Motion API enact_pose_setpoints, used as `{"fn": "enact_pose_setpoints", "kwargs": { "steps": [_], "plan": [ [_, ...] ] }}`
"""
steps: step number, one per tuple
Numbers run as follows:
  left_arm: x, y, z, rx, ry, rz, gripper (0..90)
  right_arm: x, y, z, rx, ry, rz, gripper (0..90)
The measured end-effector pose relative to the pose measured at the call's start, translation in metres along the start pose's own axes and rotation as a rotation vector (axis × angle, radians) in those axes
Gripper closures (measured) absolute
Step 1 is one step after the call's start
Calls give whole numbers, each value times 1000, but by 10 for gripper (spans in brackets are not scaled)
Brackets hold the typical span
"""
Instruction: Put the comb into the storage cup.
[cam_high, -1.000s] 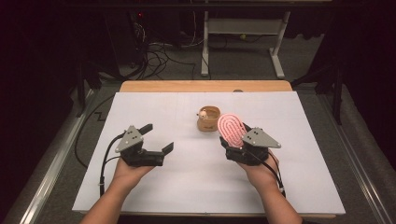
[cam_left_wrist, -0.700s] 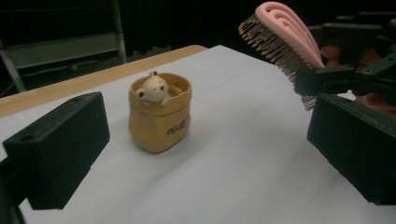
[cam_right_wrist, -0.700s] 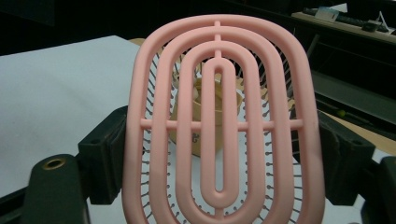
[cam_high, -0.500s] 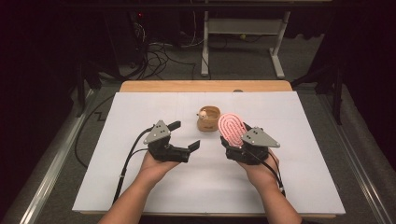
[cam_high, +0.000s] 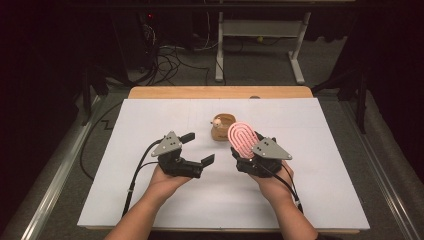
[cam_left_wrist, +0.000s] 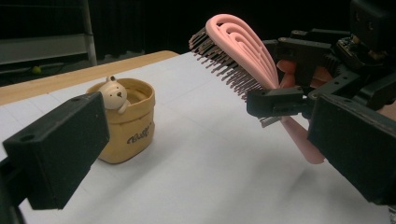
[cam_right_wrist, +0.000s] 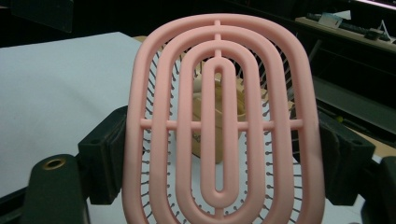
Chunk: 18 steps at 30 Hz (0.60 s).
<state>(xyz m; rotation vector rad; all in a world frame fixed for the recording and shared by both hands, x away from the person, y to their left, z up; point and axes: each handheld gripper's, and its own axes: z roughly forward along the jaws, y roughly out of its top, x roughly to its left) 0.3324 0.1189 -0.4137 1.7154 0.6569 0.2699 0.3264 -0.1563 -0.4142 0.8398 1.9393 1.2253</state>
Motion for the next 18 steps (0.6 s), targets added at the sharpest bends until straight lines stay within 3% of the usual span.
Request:
{"fn": "enact_pose_setpoints", "kwargs": {
  "steps": [18],
  "plan": [
    [2, 2, -8, -20, -2, -10, 0, 21, 16, 5, -36, 28, -59, 205]
  ]
}}
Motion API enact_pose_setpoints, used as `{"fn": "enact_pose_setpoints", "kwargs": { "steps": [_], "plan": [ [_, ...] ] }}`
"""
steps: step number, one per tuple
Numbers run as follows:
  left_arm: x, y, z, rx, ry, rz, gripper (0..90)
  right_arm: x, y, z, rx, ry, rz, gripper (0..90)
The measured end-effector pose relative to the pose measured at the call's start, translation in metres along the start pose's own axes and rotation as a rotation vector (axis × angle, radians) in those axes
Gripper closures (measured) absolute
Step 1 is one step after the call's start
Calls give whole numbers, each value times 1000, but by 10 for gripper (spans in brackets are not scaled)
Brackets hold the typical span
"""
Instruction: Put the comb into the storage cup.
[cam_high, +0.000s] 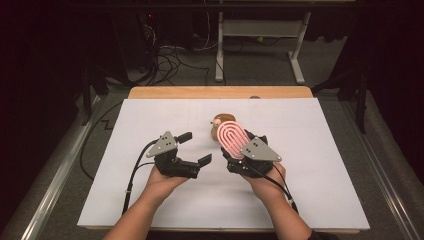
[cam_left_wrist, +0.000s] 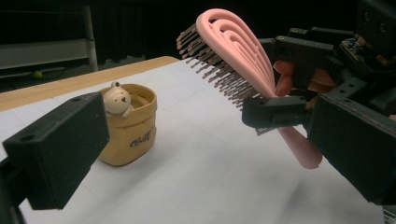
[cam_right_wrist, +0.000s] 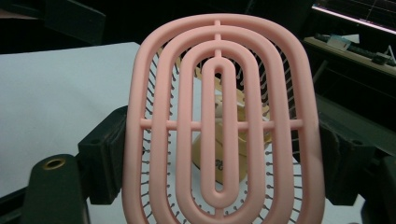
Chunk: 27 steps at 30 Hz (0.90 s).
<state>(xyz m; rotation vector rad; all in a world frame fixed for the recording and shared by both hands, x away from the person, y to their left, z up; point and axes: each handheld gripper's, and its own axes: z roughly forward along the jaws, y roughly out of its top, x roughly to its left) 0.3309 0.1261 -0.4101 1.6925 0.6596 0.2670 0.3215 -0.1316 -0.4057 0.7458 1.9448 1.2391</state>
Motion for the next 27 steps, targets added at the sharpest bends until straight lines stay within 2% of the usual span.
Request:
{"fn": "enact_pose_setpoints", "kwargs": {
  "steps": [5, 13, 20, 27],
  "plan": [
    [2, 1, -2, -11, -9, -19, 0, 12, 0, 4, 13, 19, -43, 205],
    [5, 3, -8, -31, -16, -35, 0, 24, 4, 11, -2, 33, -64, 205],
    [6, 4, -7, -22, -19, -56, 0, 32, 9, 12, -21, 49, -70, 205],
    [6, 4, -6, -16, -25, -59, 1, 49, 14, 12, -54, 76, -100, 204]
  ]
}}
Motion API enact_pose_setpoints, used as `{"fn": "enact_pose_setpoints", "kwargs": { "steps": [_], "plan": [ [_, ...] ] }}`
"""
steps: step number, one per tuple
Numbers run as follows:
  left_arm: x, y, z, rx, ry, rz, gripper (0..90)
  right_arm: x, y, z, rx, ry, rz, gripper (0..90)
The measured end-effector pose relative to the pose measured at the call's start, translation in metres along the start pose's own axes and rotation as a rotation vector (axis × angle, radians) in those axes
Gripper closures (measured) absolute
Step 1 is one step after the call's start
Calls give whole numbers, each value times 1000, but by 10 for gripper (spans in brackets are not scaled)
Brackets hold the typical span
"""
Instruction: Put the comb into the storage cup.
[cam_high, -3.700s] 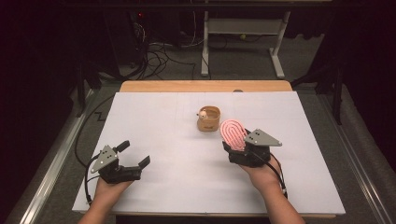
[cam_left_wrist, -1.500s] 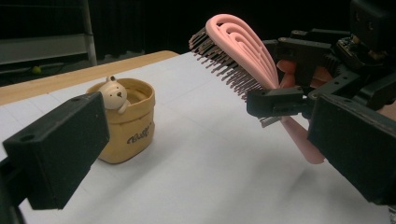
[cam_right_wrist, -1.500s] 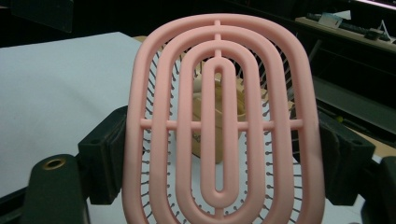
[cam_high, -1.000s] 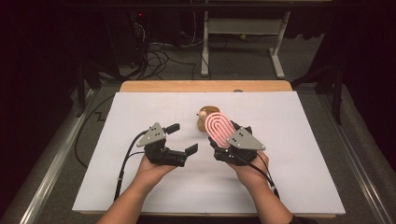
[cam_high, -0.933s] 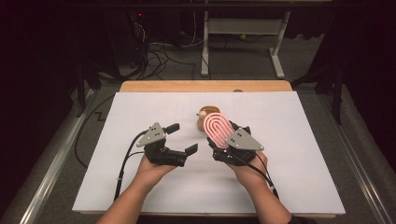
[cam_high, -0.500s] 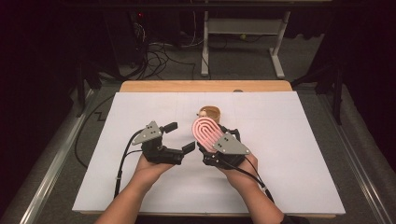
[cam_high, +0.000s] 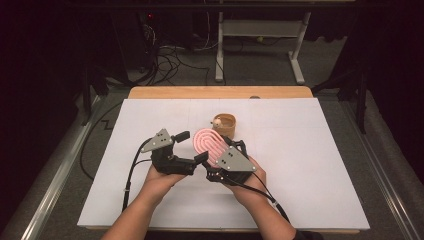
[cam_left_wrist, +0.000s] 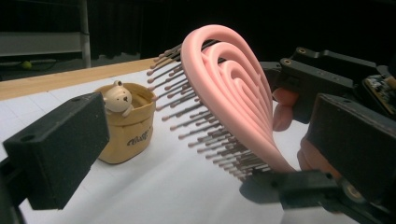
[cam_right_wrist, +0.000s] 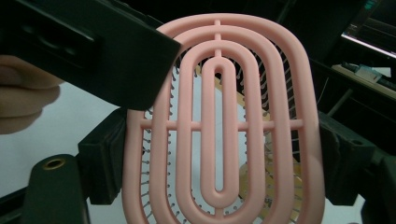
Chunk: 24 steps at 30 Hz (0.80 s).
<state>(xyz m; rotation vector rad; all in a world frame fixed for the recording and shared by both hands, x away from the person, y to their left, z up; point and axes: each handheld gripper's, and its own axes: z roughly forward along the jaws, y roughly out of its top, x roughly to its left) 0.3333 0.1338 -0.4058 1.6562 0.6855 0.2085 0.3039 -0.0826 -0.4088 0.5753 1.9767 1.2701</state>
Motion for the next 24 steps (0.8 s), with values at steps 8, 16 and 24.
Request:
{"fn": "enact_pose_setpoints", "kwargs": {
  "steps": [8, 16, 24],
  "plan": [
    [1, 2, -2, 2, -8, -20, 19, 7, 5, -2, -17, 13, -25, 205],
    [4, 2, -2, 24, -31, -51, 84, 8, 6, -1, -19, 10, -26, 204],
    [3, 3, -2, 15, -63, -87, 171, 10, 6, 1, -20, 8, -37, 205]
  ]
}}
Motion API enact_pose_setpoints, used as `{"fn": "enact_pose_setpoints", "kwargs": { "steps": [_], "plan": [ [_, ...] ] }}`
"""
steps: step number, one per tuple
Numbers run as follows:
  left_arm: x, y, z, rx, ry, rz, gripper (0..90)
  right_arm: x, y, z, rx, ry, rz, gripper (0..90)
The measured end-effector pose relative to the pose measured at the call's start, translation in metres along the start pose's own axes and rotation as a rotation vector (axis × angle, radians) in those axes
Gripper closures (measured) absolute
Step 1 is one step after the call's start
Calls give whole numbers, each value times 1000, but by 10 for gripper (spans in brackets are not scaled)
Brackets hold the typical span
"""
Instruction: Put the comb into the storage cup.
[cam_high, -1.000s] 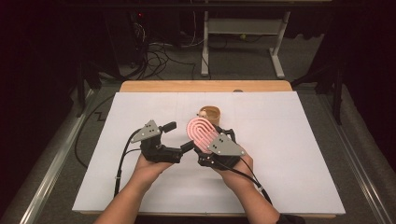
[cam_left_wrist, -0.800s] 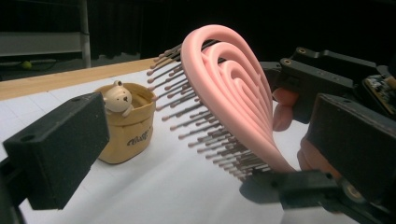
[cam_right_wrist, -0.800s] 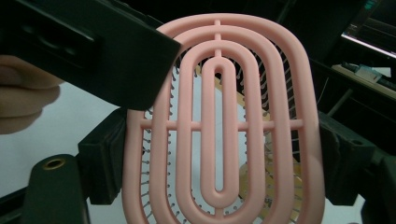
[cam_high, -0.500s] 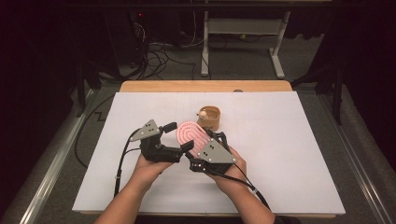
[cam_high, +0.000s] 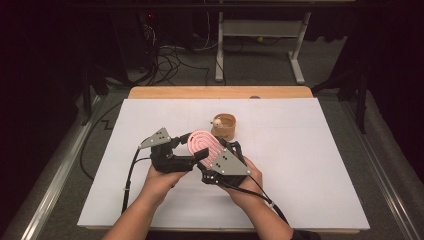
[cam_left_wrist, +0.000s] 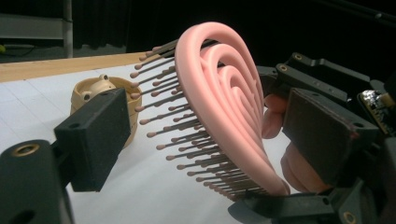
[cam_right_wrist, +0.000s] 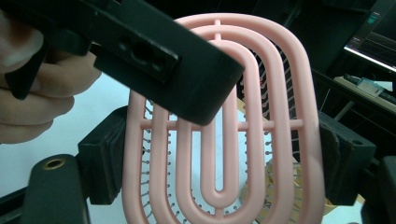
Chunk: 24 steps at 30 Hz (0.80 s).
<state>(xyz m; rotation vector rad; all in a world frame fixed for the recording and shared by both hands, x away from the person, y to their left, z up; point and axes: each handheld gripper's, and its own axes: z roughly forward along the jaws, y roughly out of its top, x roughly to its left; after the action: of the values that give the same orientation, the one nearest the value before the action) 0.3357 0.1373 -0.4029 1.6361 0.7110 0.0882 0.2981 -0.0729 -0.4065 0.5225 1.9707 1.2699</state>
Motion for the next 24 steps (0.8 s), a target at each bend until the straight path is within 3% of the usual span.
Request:
{"fn": "enact_pose_setpoints", "kwargs": {
  "steps": [7, 15, 24],
  "plan": [
    [2, -1, 1, 17, -39, -21, 257, 2, 1, -1, -1, -4, -11, 204],
    [3, 0, 0, 13, -38, -30, 411, 3, 3, 2, 4, -4, -25, 204],
    [4, 1, -3, 1, -101, -44, 538, 2, 11, 1, 7, -6, -48, 204]
  ]
}}
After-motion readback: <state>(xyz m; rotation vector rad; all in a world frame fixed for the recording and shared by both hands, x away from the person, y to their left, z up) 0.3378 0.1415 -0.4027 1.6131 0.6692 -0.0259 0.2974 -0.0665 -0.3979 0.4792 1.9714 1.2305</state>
